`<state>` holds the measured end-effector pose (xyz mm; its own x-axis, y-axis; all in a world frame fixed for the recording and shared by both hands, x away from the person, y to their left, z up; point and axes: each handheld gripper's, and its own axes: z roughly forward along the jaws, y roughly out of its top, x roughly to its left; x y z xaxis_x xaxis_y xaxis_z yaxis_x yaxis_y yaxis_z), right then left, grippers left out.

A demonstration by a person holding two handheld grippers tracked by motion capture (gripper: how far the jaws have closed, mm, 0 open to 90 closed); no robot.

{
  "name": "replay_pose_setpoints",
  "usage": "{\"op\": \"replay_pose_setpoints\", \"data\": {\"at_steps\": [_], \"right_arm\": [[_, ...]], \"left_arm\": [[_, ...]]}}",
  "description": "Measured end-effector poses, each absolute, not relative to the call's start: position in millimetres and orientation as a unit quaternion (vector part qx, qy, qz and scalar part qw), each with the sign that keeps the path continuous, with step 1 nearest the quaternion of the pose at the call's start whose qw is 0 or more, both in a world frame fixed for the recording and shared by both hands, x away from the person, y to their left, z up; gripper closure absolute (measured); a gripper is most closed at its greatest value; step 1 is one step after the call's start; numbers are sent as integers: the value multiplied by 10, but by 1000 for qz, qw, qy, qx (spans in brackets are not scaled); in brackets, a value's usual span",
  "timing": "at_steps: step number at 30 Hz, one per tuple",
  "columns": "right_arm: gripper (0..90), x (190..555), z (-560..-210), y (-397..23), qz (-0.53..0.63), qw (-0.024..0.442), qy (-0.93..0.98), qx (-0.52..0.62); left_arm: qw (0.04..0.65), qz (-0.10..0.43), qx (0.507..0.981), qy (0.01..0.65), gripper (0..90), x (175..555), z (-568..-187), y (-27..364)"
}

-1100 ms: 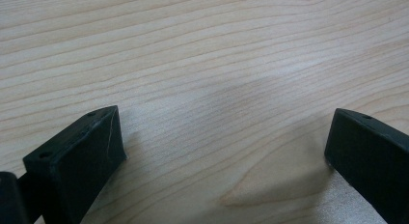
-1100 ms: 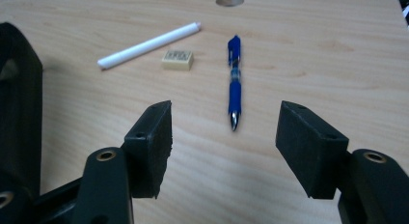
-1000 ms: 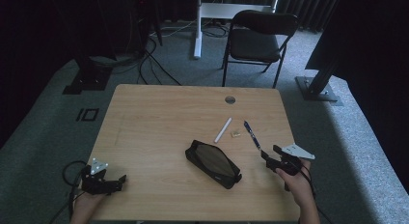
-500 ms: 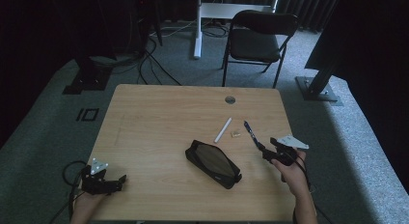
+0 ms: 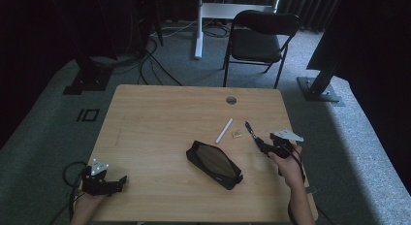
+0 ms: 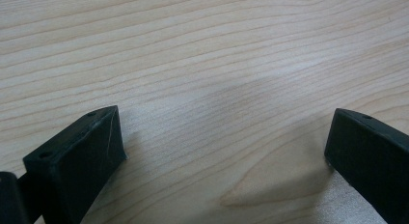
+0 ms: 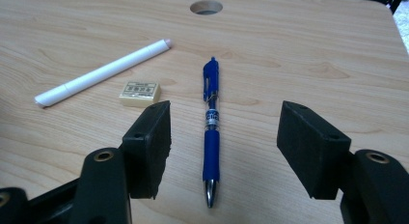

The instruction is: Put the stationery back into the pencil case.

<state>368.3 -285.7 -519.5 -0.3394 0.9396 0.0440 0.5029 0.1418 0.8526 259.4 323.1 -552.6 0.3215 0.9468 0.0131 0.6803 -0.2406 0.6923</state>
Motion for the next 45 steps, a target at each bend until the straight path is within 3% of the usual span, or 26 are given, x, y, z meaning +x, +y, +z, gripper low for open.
{"op": "replay_pose_setpoints", "data": {"at_steps": [22,45], "right_arm": [[393,4004,-5326,-2701,376,262,732,505],[636,4257,-5479,-2570,327,259,753,509]], "left_arm": [[300,222,756,538,3,2594,-5526,3230],[300,222,756,537,2,2594,-5526,3229]]}}
